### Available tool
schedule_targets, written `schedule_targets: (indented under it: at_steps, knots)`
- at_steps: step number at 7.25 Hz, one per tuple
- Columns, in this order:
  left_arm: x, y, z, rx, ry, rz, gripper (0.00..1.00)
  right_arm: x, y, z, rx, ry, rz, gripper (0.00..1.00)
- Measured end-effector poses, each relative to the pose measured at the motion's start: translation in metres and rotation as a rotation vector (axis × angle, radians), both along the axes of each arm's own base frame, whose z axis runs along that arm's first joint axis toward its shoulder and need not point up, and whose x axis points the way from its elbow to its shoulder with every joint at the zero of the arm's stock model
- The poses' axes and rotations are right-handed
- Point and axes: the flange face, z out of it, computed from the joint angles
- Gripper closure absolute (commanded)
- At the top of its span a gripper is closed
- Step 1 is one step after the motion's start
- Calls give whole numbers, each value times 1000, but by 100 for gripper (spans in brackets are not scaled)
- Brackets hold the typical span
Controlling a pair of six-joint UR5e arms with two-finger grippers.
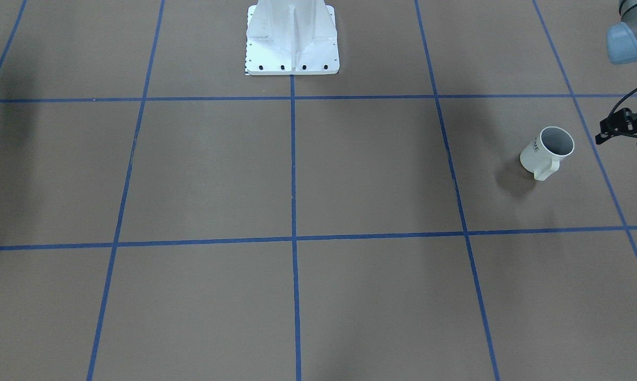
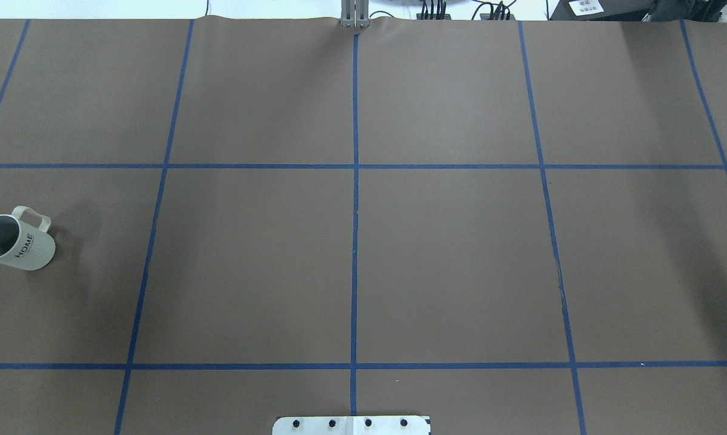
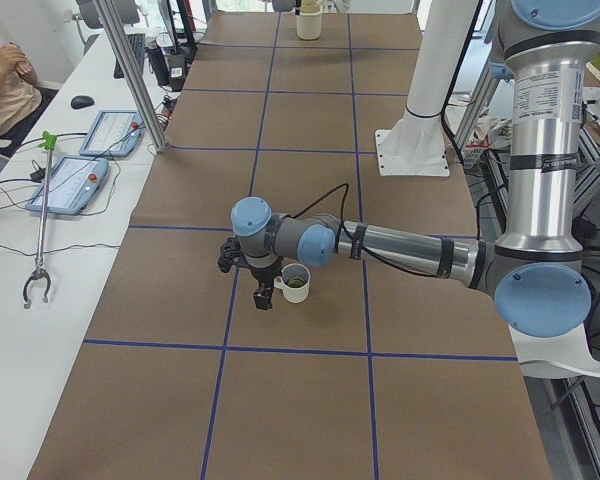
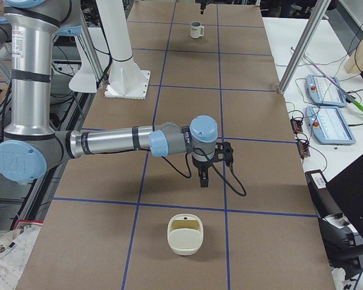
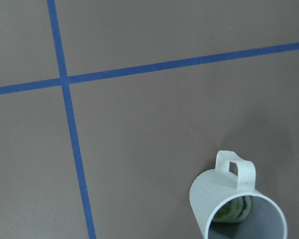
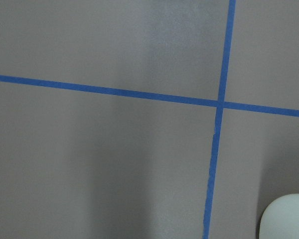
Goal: Left arm hands cup to right arm to dump lemon
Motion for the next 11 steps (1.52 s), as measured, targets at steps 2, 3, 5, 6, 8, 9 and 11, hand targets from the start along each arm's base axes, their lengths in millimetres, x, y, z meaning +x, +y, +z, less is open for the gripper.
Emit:
schedule_targets:
  at_steps: [2, 3, 5, 6, 8, 9, 11]
  knots:
    - [25, 4, 9, -6, -3, 49, 0, -2, 0, 0, 1, 0, -4, 0]
    - [32, 6, 10, -8, -2, 64, 0, -2, 0, 0, 3, 0, -5, 0]
    - [47, 9, 11, -11, -2, 93, 0, -3, 0, 1, 4, 0, -6, 0]
    - [54, 11, 11, -13, -2, 108, 0, -3, 1, 1, 4, 0, -6, 0]
    - [67, 15, 13, -13, -4, 136, 20, -3, 1, 2, 4, 1, -7, 0]
    - [72, 17, 15, -17, -6, 148, 39, -3, 1, 2, 3, 0, -7, 0]
    - [77, 19, 20, -24, -9, 160, 100, -3, 1, 3, 2, 0, -6, 0]
